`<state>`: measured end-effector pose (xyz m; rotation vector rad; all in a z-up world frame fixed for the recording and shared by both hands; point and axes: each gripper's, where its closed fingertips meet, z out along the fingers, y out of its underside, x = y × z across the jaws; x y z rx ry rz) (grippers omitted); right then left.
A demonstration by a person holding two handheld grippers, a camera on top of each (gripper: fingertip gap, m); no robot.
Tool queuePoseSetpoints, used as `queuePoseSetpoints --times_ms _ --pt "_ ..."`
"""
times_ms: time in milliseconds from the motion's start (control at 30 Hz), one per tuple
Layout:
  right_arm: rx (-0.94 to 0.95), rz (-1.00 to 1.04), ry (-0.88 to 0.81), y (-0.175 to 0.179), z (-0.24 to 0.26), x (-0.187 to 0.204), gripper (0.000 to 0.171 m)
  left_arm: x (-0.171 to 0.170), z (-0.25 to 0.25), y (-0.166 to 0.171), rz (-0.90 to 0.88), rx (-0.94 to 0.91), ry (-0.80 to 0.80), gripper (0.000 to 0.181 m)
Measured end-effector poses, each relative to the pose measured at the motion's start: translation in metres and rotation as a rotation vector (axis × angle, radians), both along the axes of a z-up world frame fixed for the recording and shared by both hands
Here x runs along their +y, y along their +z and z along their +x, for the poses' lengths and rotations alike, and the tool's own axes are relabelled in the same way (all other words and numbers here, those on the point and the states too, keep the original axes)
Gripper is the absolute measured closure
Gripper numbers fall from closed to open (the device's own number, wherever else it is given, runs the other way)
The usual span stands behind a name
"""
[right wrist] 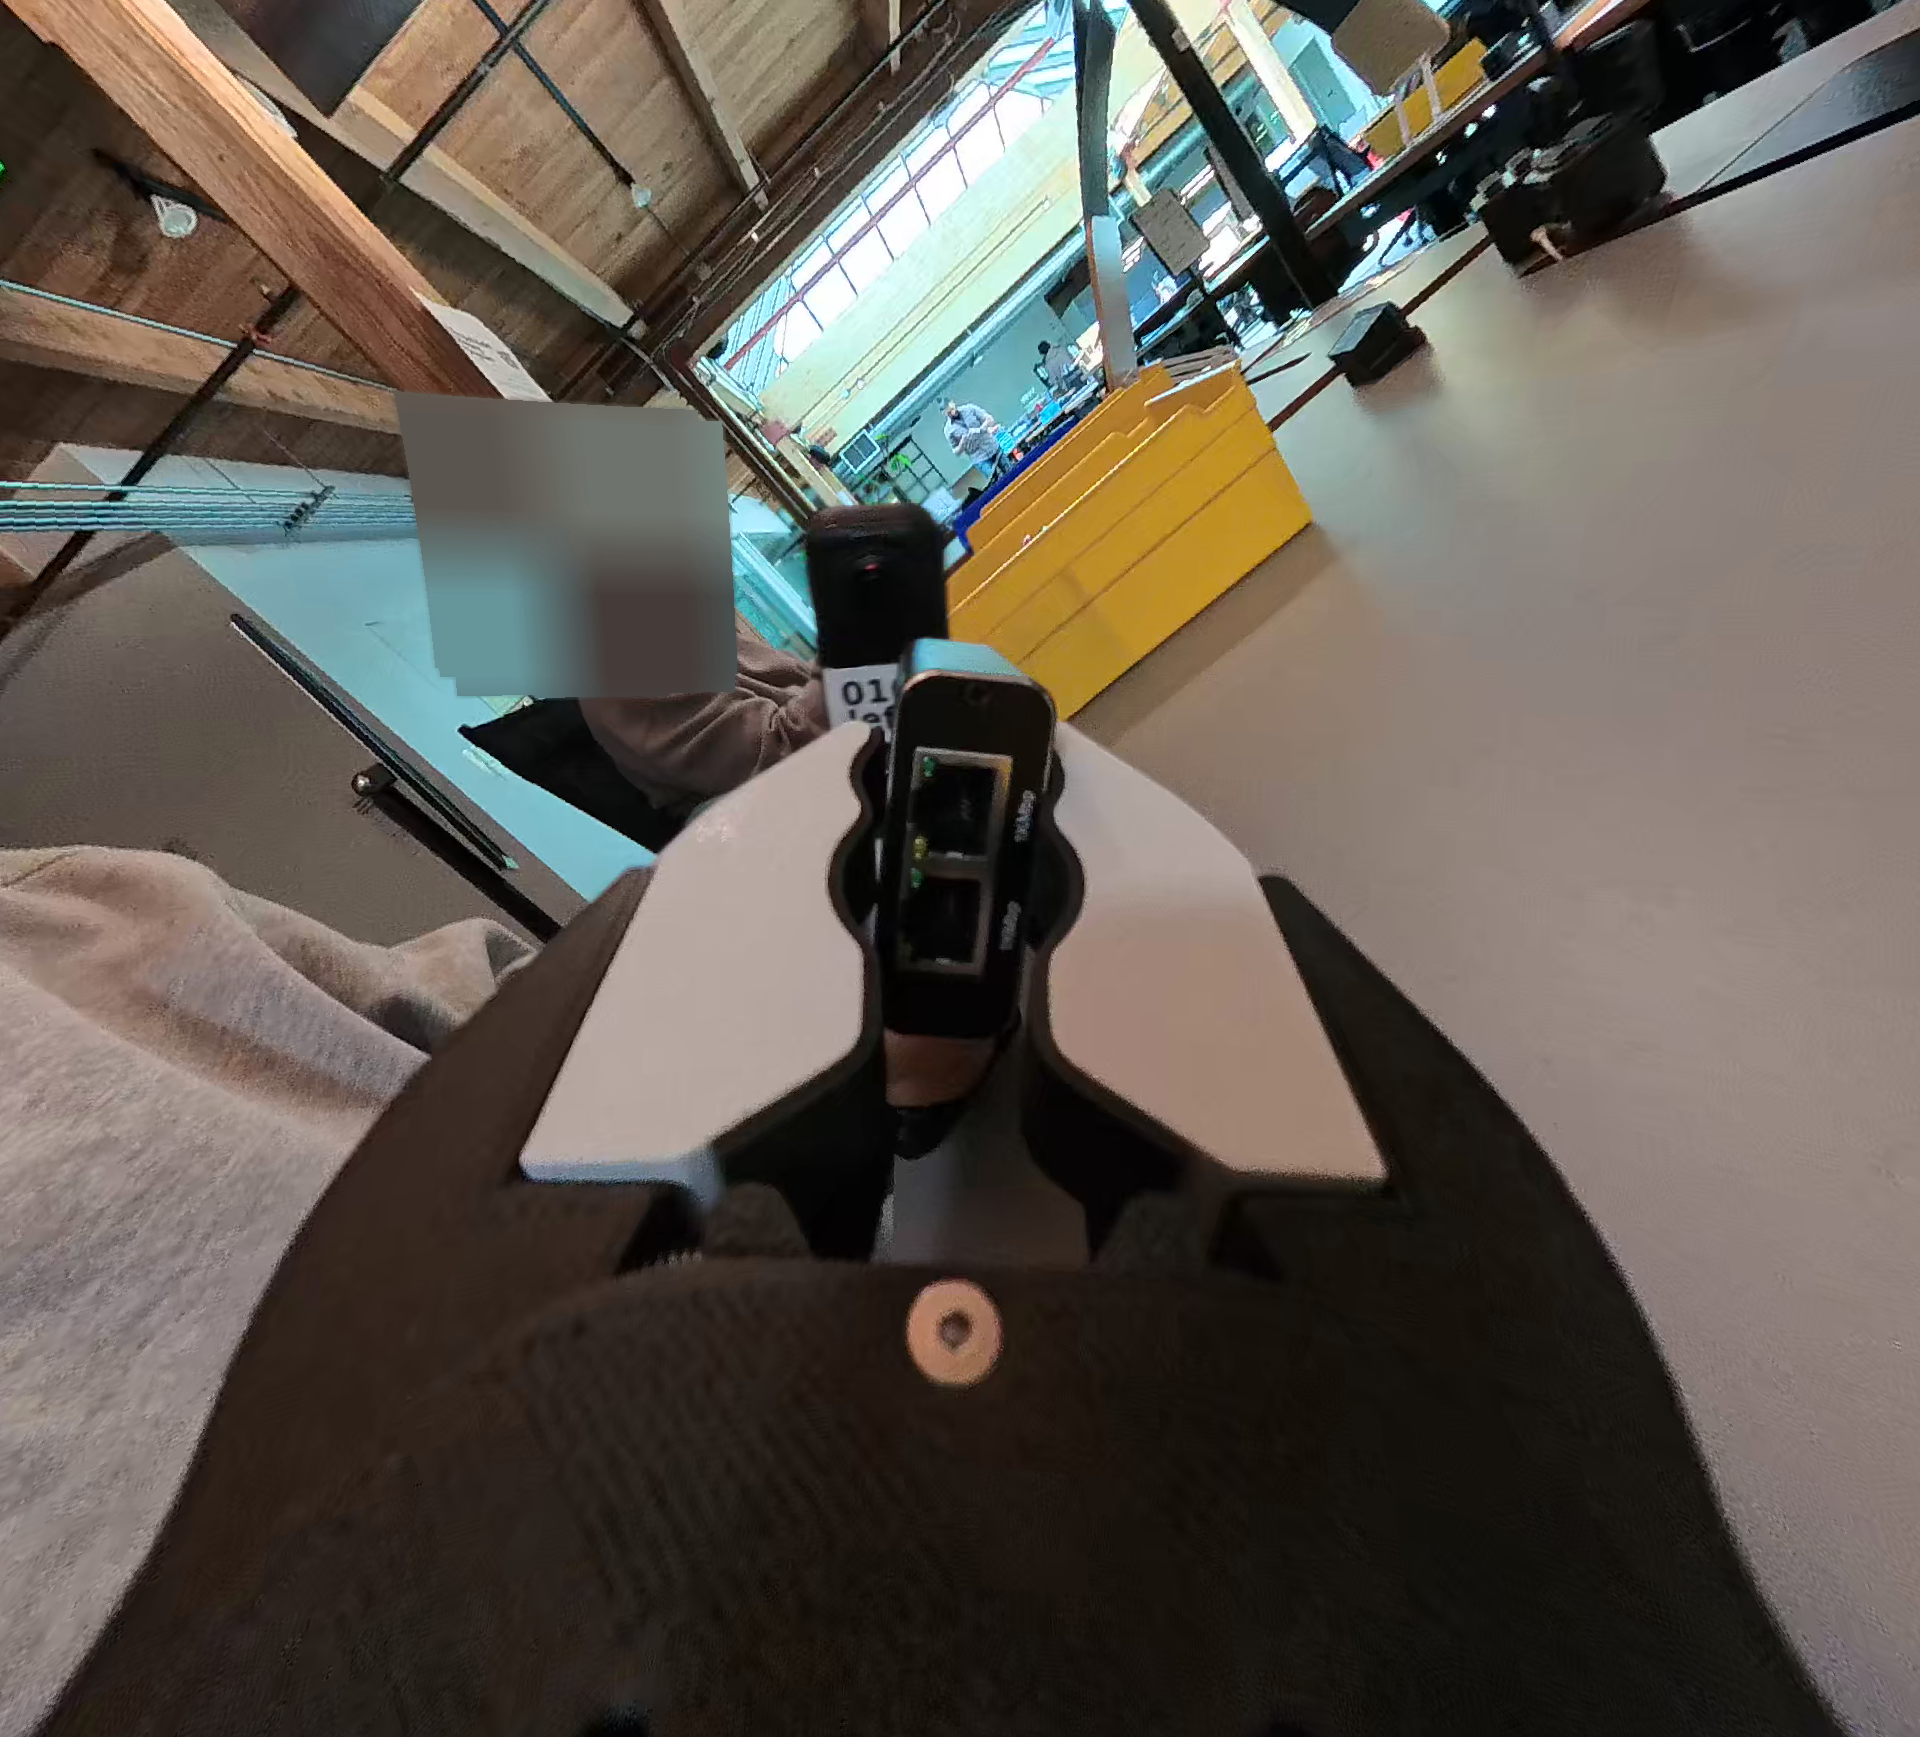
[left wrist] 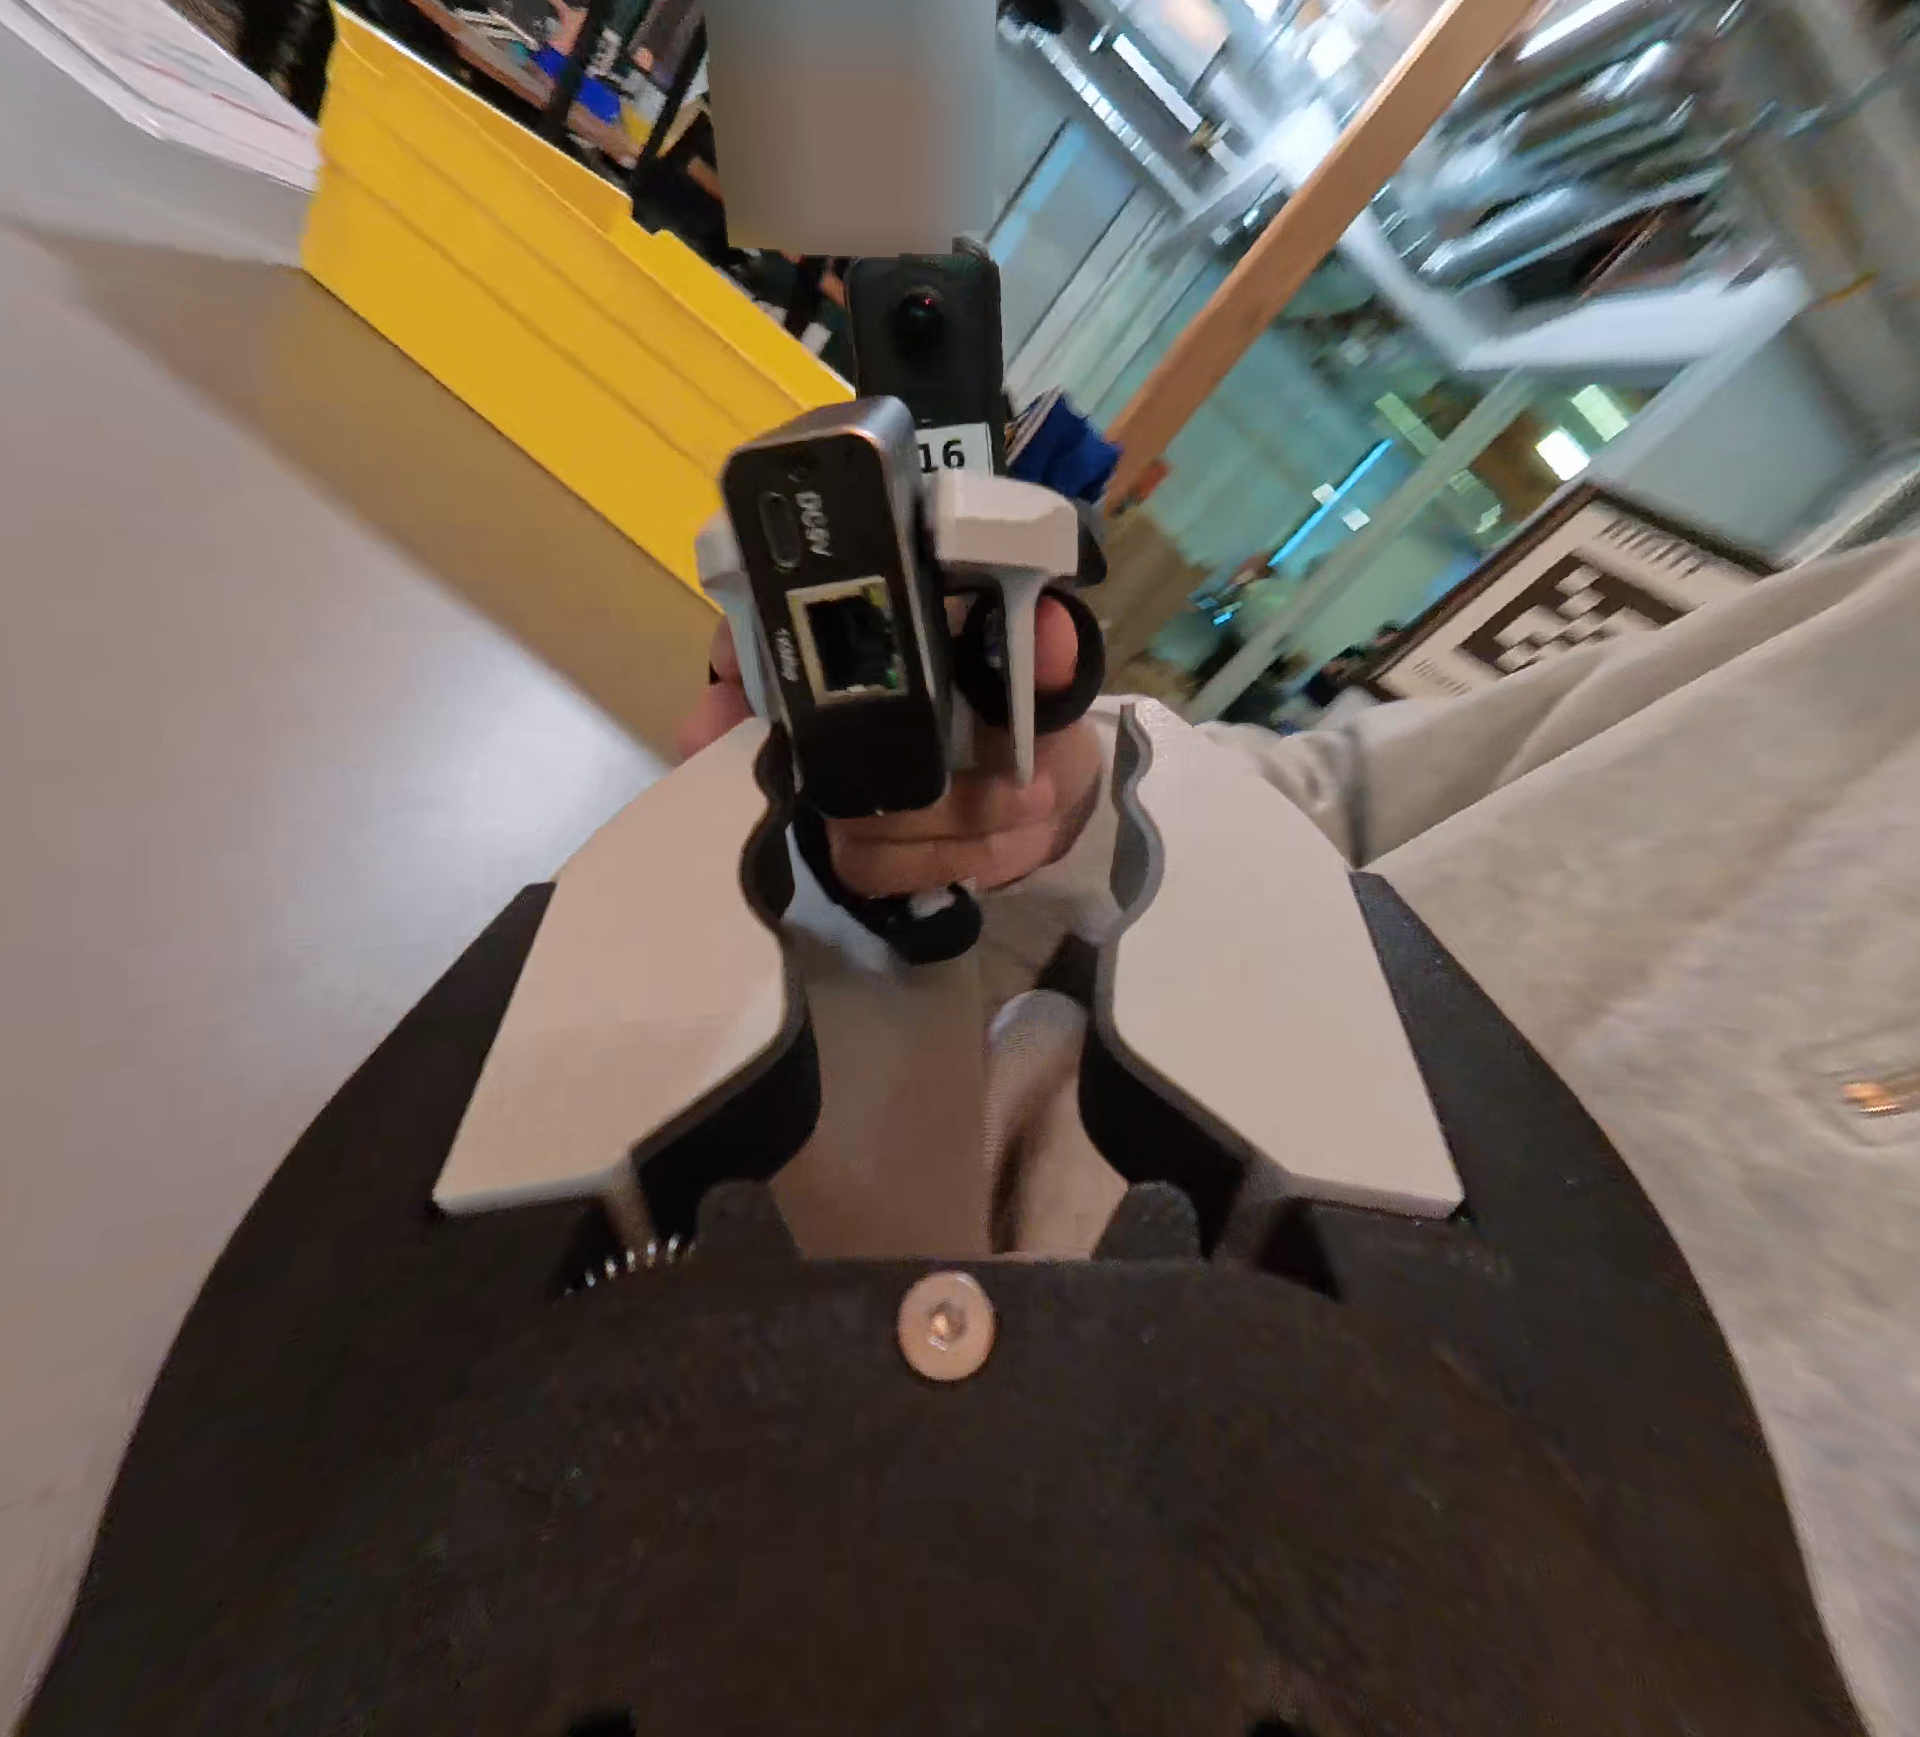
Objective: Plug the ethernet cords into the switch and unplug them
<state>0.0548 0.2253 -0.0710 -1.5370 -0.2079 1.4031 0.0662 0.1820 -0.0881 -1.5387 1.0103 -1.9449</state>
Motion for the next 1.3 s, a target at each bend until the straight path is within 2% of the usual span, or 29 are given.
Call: queuePoseSetpoints --times_ms 67,200,233,333,400,467,733,1067,1300 --pt "-0.039 0.008 0.006 -0.003 -0.004 -0.001 0.145 0.004 -0.001 -0.003 -0.107 -0.015 -0.027 0.124" --pt "-0.122 0.016 0.009 -0.01 -0.011 -0.002 0.145 0.011 -0.005 -0.004 -0.222 -0.05 -0.046 0.146" --pt "-0.12 0.019 0.006 -0.009 -0.012 -0.002 0.145 0.013 -0.005 -0.005 -0.233 -0.045 -0.042 0.156" --pt "-0.139 0.031 -0.043 -0.009 -0.008 0.003 0.139 0.014 -0.007 -0.006 -0.204 -0.035 -0.038 0.157" --pt "-0.15 0.065 -0.119 -0.005 0.002 0.01 0.117 0.016 -0.01 -0.003 -0.22 -0.056 -0.044 0.157" --pt "-0.138 0.09 -0.173 0.0 0.013 0.013 0.108 0.027 -0.014 0.0 -0.272 -0.091 -0.017 0.157" --pt "-0.131 0.092 -0.218 0.002 0.026 0.018 0.105 0.067 -0.037 0.01 -0.469 -0.25 0.019 0.157" --pt "-0.336 0.152 -0.203 -0.011 0.014 0.004 0.102 0.086 -0.035 0.011 -0.502 -0.279 0.022 0.157" --pt "-0.346 0.105 -0.188 -0.02 0.012 0.002 0.102 0.094 -0.032 0.011 -0.43 -0.249 0.058 0.157"
